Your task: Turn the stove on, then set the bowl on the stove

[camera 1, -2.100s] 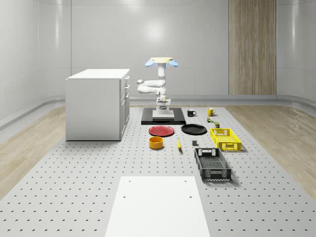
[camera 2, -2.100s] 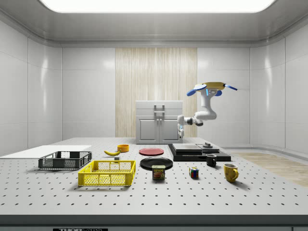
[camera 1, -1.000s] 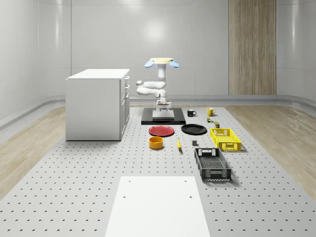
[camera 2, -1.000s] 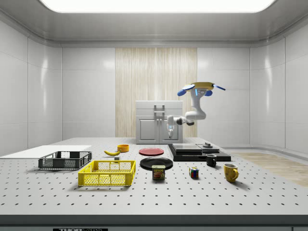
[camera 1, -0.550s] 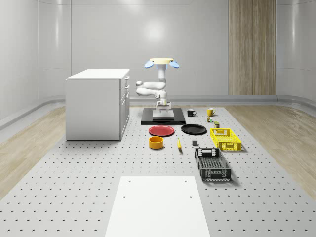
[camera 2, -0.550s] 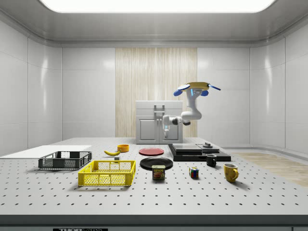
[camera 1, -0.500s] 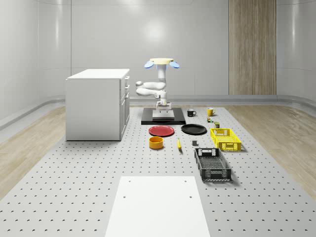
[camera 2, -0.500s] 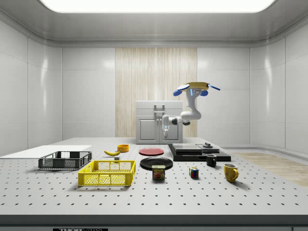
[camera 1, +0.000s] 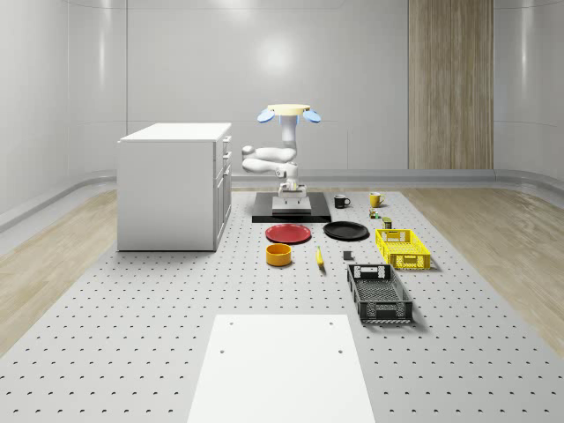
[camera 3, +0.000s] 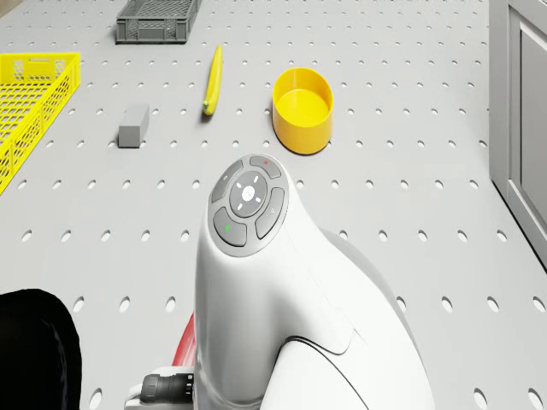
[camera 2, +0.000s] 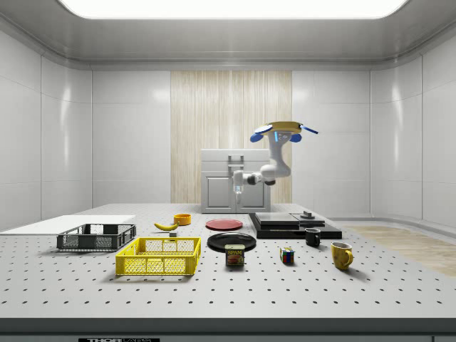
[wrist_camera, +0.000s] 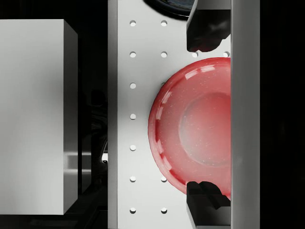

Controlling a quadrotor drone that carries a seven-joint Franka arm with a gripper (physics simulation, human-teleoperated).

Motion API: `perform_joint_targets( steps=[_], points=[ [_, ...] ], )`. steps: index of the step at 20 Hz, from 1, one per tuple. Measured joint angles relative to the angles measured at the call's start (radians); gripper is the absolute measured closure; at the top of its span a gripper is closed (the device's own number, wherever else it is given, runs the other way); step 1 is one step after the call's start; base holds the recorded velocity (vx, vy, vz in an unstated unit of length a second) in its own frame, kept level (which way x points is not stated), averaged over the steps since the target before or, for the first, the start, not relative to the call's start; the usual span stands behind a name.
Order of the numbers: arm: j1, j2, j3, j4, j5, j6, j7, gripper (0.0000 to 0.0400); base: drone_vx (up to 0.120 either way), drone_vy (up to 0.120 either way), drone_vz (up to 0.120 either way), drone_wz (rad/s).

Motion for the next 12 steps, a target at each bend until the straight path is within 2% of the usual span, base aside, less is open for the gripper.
perform_joint_targets(
  steps=[8,12],
  points=[
    [-0.002,-0.006,0.001,0.000,0.002,0.005,0.001,0.0000,0.120,0.000,-0.005,0.000],
    [-0.002,-0.009,0.001,0.000,0.004,0.008,0.002,0.0000,0.120,0.000,-0.120,0.000]
  ],
)
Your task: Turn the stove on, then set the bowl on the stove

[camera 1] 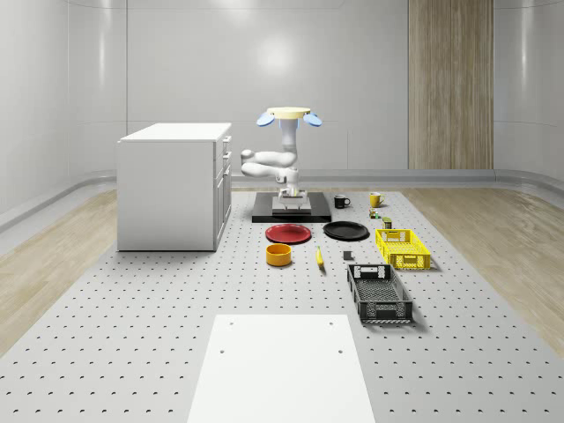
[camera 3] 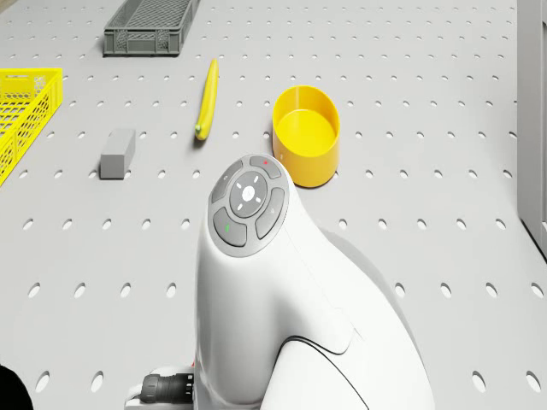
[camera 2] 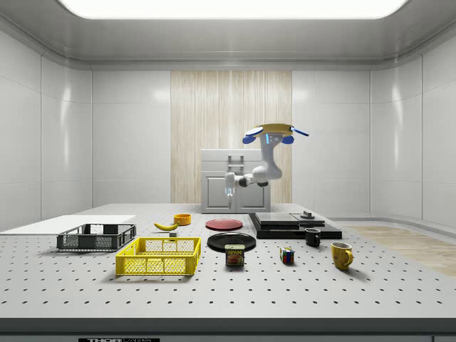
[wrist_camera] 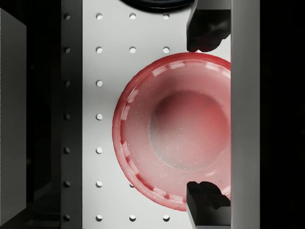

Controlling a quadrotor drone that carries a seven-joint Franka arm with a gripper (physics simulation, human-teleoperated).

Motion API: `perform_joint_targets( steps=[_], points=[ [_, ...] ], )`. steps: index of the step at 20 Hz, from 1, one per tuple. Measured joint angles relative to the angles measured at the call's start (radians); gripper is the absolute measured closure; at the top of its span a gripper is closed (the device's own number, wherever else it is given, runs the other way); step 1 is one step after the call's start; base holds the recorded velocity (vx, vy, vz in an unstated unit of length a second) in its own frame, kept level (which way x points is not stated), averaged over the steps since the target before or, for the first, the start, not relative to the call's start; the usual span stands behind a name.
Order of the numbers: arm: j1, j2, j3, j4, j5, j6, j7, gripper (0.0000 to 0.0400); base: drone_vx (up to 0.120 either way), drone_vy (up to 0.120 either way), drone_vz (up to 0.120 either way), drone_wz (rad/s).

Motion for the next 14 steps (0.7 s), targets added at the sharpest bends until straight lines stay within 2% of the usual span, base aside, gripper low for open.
perform_joint_targets(
  steps=[3,14],
  points=[
    [-0.001,-0.002,0.000,0.000,0.001,0.002,0.000,0.0000,0.120,0.000,-0.093,0.000],
    [-0.002,-0.008,0.001,0.000,0.003,0.008,0.002,0.0000,0.120,0.000,0.000,0.000]
  ],
)
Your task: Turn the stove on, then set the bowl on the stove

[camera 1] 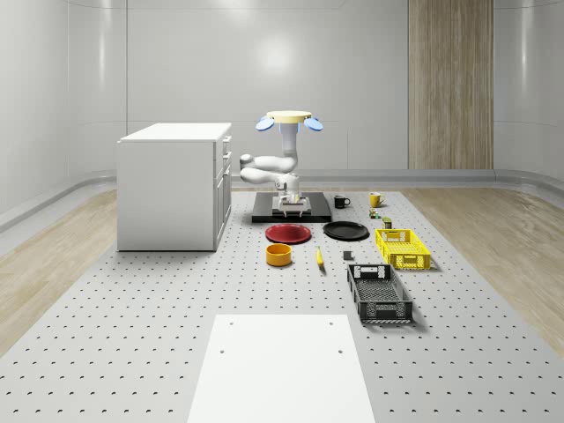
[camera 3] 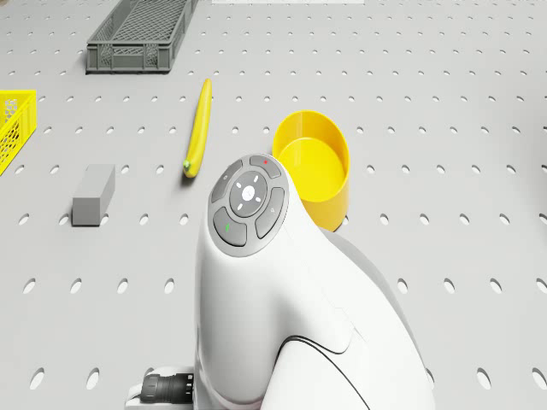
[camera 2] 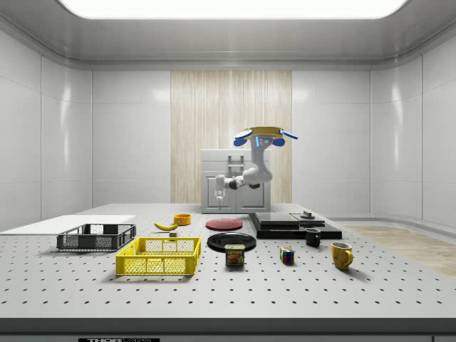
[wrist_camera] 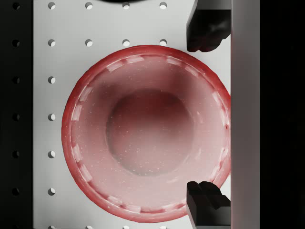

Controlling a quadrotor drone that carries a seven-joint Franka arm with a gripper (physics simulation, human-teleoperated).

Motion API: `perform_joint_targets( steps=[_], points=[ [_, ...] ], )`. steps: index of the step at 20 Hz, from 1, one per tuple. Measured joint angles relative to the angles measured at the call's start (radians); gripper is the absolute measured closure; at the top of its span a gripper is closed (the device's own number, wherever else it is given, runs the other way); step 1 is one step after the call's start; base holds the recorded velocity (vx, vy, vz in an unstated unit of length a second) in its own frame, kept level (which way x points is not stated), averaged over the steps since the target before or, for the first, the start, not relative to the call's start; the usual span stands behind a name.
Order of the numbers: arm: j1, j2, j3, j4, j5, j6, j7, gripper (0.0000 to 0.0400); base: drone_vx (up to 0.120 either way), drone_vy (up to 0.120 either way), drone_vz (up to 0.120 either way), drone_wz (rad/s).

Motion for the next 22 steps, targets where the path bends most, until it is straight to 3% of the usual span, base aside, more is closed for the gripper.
perform_joint_targets(
  steps=[19,22],
  points=[
    [-0.002,-0.009,0.001,0.000,0.004,0.008,0.002,0.0000,0.120,0.000,0.000,0.000],
    [-0.003,-0.010,0.001,0.000,0.004,0.009,0.002,0.0000,0.120,-0.120,0.000,0.000]
  ],
)
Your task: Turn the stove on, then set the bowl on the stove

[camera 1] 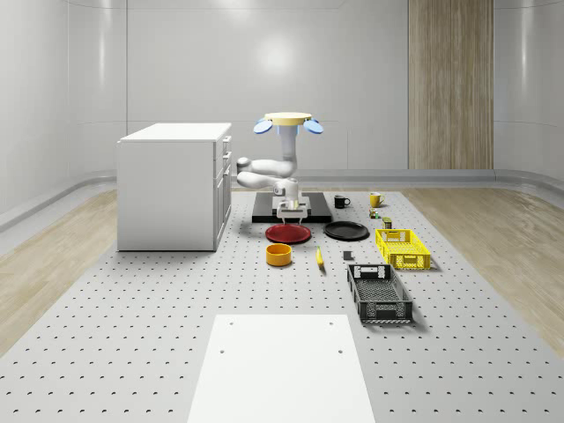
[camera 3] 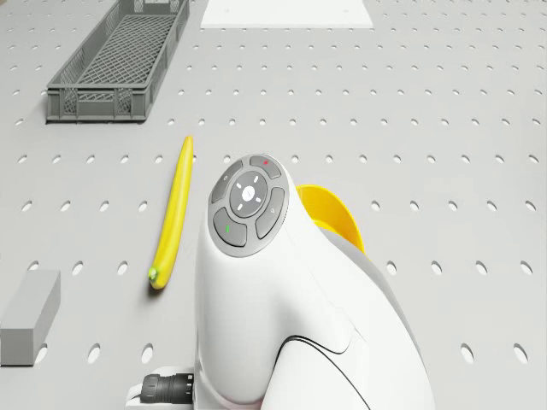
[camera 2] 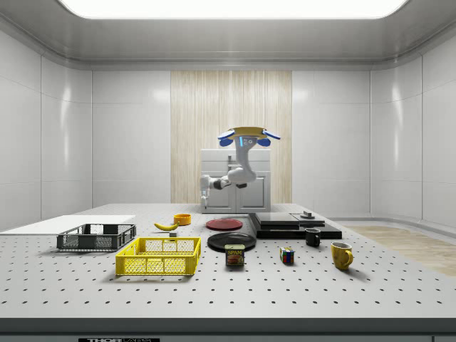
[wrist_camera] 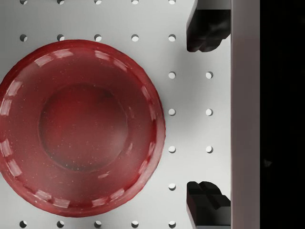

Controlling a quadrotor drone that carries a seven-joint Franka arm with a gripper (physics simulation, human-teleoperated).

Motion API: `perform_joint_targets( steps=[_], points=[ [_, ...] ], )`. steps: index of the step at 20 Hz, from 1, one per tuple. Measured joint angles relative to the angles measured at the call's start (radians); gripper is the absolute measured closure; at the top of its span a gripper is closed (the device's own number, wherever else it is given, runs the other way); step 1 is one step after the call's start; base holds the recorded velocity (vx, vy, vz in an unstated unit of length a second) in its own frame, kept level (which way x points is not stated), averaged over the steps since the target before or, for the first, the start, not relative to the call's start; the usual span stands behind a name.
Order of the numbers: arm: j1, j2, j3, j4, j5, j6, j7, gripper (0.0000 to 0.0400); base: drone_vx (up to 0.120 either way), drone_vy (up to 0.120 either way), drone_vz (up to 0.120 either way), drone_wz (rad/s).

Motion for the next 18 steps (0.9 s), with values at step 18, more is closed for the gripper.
perform_joint_targets(
  steps=[18],
  points=[
    [-0.002,-0.006,0.001,0.000,0.002,0.006,0.001,0.0000,0.120,-0.013,-0.013,0.000]
  ],
)
